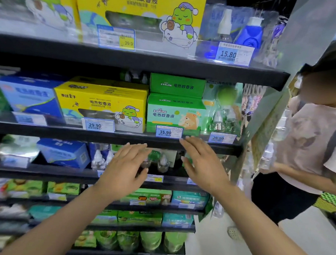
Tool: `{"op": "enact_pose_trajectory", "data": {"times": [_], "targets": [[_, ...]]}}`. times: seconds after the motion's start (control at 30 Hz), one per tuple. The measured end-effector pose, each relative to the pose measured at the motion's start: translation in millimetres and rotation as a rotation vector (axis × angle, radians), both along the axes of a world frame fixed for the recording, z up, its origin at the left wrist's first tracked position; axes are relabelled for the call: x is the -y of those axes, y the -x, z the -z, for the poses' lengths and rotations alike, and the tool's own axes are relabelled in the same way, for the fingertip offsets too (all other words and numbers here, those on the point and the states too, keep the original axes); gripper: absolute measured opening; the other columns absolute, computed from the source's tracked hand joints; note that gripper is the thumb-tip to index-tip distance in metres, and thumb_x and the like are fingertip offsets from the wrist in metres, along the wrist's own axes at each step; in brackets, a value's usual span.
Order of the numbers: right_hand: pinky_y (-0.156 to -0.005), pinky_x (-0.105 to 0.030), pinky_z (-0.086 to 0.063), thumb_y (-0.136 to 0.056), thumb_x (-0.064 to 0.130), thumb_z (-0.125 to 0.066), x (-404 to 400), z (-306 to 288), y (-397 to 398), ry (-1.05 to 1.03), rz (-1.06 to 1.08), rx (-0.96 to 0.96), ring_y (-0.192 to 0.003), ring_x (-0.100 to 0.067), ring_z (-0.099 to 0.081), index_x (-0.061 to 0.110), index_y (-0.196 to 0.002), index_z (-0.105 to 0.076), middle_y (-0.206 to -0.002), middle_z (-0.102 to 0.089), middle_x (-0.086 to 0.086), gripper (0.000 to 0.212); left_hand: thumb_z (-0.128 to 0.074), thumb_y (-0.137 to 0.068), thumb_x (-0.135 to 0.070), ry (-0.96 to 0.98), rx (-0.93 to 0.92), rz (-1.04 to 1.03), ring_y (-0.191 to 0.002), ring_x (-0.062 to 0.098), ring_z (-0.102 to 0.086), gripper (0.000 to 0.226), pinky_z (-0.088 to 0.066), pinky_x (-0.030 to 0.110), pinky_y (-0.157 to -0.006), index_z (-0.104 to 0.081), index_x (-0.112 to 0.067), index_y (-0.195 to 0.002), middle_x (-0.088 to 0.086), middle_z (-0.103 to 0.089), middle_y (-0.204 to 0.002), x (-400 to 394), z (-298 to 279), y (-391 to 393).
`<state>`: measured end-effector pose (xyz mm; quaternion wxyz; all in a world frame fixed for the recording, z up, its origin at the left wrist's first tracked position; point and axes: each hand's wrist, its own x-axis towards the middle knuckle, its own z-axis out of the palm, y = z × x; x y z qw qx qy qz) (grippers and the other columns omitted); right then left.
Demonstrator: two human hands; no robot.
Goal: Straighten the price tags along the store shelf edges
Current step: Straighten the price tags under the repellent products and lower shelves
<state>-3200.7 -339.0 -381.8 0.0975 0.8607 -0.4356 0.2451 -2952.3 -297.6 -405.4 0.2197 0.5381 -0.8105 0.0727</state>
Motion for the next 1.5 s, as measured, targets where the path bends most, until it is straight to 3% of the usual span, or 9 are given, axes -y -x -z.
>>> {"op": "enact_pose_trajectory", "data": {"times": [0.13,0.23,0.37,0.57,0.7,0.83,1.07,1.3,1.5], "targets": [[-0.108,-0.038,-0.025,-0.092,0.033,-0.038,-7,8,-32,-0.036,-0.079,-0.037,-0.122,-0.025,-0.044,0.011,-0.135,-0.047,-0.131,-0.055,-0.01,0.05,-0.04,-0.086,-0.04,-0.017,0.0,-0.088,-0.12,0.021,-0.046,0.051,-0.029,0.037,-0.108,-0.056,-0.015,-0.129,0.001,-0.056,-0.128,-26,3,-29],[-0.109,-0.04,-0.028,-0.093,0.036,-0.037,-8,15,-58,-0.078,-0.147,-0.03,-0.122,-0.025,-0.045,0.013,-0.135,-0.047,-0.131,-0.055,-0.009,0.049,-0.042,-0.087,-0.041,-0.02,0.027,-0.139,-0.118,0.023,-0.049,0.051,-0.027,0.038,-0.109,-0.056,-0.014,-0.128,0.003,-0.056,-0.126,-47,8,-56],[-0.107,-0.04,-0.035,-0.094,0.033,-0.041,-9,22,-97,-0.112,-0.258,-0.03,-0.123,-0.026,-0.044,0.014,-0.136,-0.044,-0.133,-0.053,-0.007,0.046,-0.042,-0.088,-0.042,-0.052,0.016,-0.238,-0.118,0.026,-0.05,0.051,-0.037,0.046,-0.104,-0.055,-0.015,-0.129,0.004,-0.056,-0.126,-77,11,-95],[-0.103,-0.045,-0.039,-0.091,0.033,-0.038,-27,26,-180,-0.152,-0.393,-0.07,-0.118,-0.029,-0.049,0.013,-0.134,-0.048,-0.128,-0.055,-0.009,0.048,-0.047,-0.086,-0.039,-0.056,-0.027,-0.385,-0.111,0.025,-0.051,0.049,-0.04,0.042,-0.096,-0.059,-0.01,-0.123,0.007,-0.059,-0.121,-128,17,-156],[-0.105,-0.043,-0.036,-0.091,0.035,-0.041,-53,24,-242,-0.185,-0.488,-0.089,-0.121,-0.027,-0.048,0.015,-0.132,-0.052,-0.129,-0.056,-0.007,0.047,-0.046,-0.085,-0.04,-0.068,-0.023,-0.525,-0.111,0.027,-0.053,0.049,-0.041,0.041,-0.095,-0.059,-0.013,-0.123,0.004,-0.059,-0.122,-175,15,-201],[-0.109,-0.041,-0.031,-0.093,0.043,-0.028,-89,18,-306,-0.237,-0.584,-0.111,-0.129,-0.024,-0.039,0.019,-0.138,-0.044,-0.138,-0.048,-0.003,0.055,-0.047,-0.082,-0.036,-0.032,-0.036,-0.623,-0.105,0.028,-0.056,0.049,-0.042,0.041,-0.091,-0.061,-0.01,-0.12,0.006,-0.062,-0.116,-225,8,-246],[-0.103,-0.032,-0.031,-0.091,0.03,-0.048,-155,7,-415,-0.215,-0.719,-0.083,-0.117,-0.021,-0.043,0.016,-0.13,-0.052,-0.125,-0.054,-0.003,0.042,-0.052,-0.079,-0.034,0.027,-0.043,-0.742,-0.1,0.03,-0.058,0.047,-0.045,0.041,-0.086,-0.062,-0.008,-0.118,0.009,-0.062,-0.115,-311,-6,-332],[-0.102,-0.036,-0.036,-0.091,0.026,-0.05,-185,14,-472,-0.239,-0.707,-0.049,-0.119,-0.021,-0.043,0.016,-0.129,-0.053,-0.125,-0.054,-0.001,0.039,-0.051,-0.08,-0.035,0.07,-0.028,-0.733,-0.104,0.028,-0.055,0.047,-0.04,0.039,-0.09,-0.063,-0.007,-0.116,0.009,-0.062,-0.114,-349,-2,-392],[-0.101,-0.033,-0.035,-0.091,0.027,-0.053,-164,32,-475,-0.269,-0.616,-0.08,-0.12,-0.019,-0.043,0.02,-0.129,-0.053,-0.126,-0.054,0.002,0.038,-0.052,-0.082,-0.034,0.0,-0.038,-0.675,-0.106,0.026,-0.054,0.046,-0.044,0.042,-0.092,-0.059,-0.01,-0.121,0.007,-0.06,-0.116,-322,14,-416]]}}
